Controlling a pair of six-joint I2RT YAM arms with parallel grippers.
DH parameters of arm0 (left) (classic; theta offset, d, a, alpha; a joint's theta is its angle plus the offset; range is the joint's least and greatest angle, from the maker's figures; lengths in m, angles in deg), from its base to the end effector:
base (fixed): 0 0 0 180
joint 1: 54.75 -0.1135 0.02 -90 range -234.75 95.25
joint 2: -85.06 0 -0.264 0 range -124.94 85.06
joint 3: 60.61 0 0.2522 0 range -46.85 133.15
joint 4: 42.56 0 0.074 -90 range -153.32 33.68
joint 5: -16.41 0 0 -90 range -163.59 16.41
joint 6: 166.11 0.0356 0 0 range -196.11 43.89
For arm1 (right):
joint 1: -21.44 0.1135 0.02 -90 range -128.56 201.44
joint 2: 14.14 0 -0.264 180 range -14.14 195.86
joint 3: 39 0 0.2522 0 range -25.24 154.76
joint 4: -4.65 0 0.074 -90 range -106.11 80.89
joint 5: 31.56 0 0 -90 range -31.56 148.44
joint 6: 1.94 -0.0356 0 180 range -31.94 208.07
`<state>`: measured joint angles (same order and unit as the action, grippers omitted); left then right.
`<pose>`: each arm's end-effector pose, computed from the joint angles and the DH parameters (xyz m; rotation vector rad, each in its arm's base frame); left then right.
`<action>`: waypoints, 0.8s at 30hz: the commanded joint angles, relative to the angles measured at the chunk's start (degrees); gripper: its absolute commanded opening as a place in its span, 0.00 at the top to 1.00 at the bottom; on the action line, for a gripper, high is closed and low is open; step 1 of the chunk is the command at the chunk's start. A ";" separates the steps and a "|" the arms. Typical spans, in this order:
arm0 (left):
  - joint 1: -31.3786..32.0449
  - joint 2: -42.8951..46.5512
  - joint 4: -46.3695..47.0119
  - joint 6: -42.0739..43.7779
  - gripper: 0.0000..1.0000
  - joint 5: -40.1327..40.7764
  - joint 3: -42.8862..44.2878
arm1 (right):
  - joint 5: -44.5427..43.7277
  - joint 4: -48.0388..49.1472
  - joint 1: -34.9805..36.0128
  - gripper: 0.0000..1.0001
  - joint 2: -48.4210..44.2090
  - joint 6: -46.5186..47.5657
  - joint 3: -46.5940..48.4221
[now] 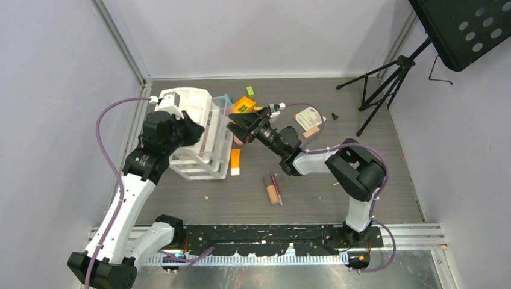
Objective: Organize the makeup
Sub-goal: Open the drawer in the storage box.
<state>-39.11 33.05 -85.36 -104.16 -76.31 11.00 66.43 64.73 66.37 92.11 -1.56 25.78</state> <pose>0.1881 -0.0544 0.3630 -0.1865 2.0070 -0.5389 0.2701 0.2764 0.2348 0.4540 1.5046 2.0504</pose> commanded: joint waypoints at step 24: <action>0.01 1.25 -2.35 2.31 1.00 6.95 2.47 | -1.95 -5.00 -5.27 0.24 -10.70 9.48 -9.77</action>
<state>-39.00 33.33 -85.99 -103.53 -73.47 11.13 65.55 67.26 62.09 84.33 2.51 17.11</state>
